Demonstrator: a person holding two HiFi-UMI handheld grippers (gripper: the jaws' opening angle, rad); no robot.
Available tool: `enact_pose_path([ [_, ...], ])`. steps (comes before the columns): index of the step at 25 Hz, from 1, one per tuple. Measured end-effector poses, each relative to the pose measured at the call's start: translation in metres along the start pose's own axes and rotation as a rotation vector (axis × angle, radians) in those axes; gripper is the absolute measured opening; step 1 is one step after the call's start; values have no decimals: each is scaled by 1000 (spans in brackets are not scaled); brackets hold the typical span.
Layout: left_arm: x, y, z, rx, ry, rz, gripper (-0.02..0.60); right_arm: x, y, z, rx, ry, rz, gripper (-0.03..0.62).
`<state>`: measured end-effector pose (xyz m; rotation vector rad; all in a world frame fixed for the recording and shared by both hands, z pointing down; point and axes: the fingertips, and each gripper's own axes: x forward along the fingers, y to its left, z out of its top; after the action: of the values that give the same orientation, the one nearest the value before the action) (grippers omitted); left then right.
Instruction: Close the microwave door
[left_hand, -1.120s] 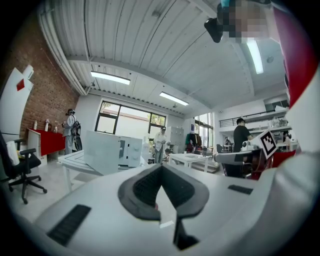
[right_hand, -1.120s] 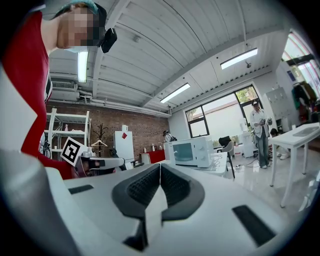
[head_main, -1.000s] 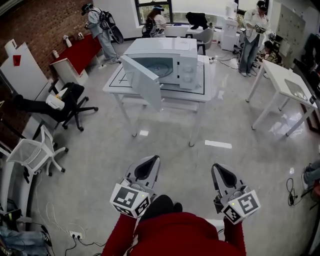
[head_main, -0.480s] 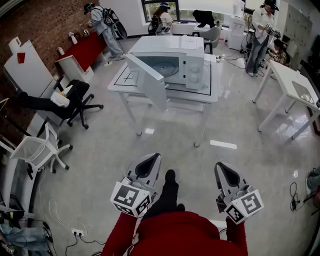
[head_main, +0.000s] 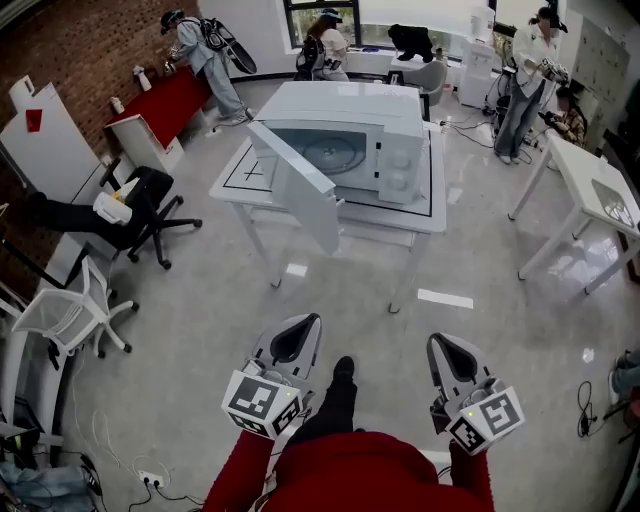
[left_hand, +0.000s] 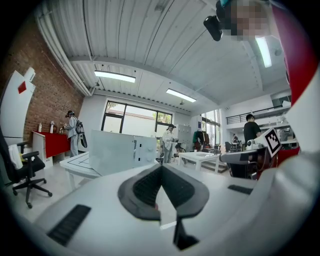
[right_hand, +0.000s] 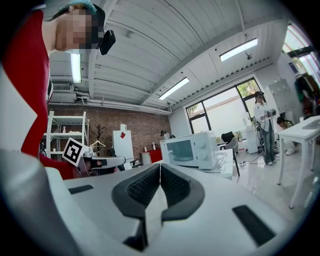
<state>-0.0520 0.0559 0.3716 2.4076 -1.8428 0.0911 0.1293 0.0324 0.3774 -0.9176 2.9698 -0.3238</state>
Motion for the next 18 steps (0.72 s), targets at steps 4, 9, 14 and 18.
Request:
enact_pose_path([
  [4,32,30,2,-11,-4,9,9,36,-23,2,3,22,-10,15],
  [9,67,63,2,-25,-2,20,11,78,-41,5,7,34,-8,15],
  [14,92,92,0,-36,19,21,11,116,-50,6,32,43,2,15],
  [18,111,105,-7,-23,65,2,113,138,-57,16,68,12,5,15],
])
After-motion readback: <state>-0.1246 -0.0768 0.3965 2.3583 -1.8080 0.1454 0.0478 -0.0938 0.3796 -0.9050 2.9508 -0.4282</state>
